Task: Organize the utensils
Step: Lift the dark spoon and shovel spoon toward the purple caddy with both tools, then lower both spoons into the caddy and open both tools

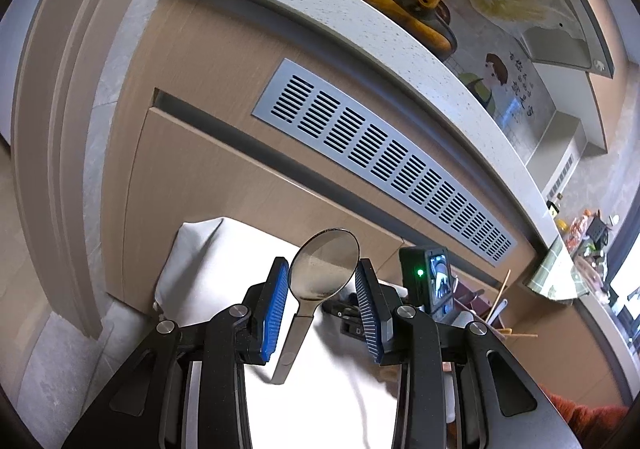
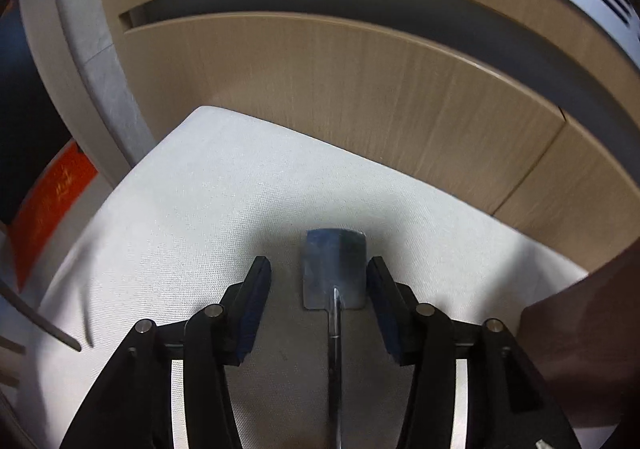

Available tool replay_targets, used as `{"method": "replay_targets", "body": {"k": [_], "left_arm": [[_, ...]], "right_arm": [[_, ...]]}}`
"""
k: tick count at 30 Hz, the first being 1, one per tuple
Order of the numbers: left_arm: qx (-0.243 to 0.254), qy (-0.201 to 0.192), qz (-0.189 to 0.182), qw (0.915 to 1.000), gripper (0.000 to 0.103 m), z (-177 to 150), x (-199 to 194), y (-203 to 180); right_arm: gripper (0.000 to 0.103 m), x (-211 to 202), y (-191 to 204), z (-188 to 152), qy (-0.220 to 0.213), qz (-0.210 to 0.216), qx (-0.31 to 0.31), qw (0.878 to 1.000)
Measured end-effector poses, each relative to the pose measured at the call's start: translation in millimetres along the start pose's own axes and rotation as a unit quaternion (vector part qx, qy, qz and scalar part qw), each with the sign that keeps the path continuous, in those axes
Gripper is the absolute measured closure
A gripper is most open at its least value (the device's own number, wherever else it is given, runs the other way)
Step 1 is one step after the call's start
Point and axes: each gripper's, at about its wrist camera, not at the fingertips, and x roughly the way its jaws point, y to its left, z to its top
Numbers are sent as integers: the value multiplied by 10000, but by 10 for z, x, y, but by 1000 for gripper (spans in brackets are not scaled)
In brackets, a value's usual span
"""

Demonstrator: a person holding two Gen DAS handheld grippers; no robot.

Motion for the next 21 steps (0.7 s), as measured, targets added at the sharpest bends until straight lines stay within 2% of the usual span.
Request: {"method": "replay_targets", "body": {"k": [1, 4, 6, 11, 14, 18, 21], "left_arm": [[25, 9, 15, 10000, 68, 2, -2, -35], [151, 24, 37, 9999, 68, -4, -3, -138], [213, 52, 21, 9998, 68, -4, 8, -211], [423, 191, -227, 9987, 68, -13, 43, -536], [554, 268, -427, 9972, 68, -24, 71, -805], [774, 320, -738, 9937, 68, 10, 96, -1270], [988, 158, -1152, 9883, 68, 219, 97, -1765]], "right_arm": [[75, -32, -12, -15, -8, 15, 7, 10000], [75, -159, 1, -96, -92, 85, 103, 9999], [75, -243, -22, -187, -220, -22, 102, 9997], [75, -1020, -149, -555, -865, 121, 375, 9955], [75, -1467, -253, -766, -1240, 59, 494, 9910], [75, -2180, -500, -1014, -1908, -8, 872, 9778], [75, -2866, -748, -1040, -2741, -296, 1046, 9555]]}}
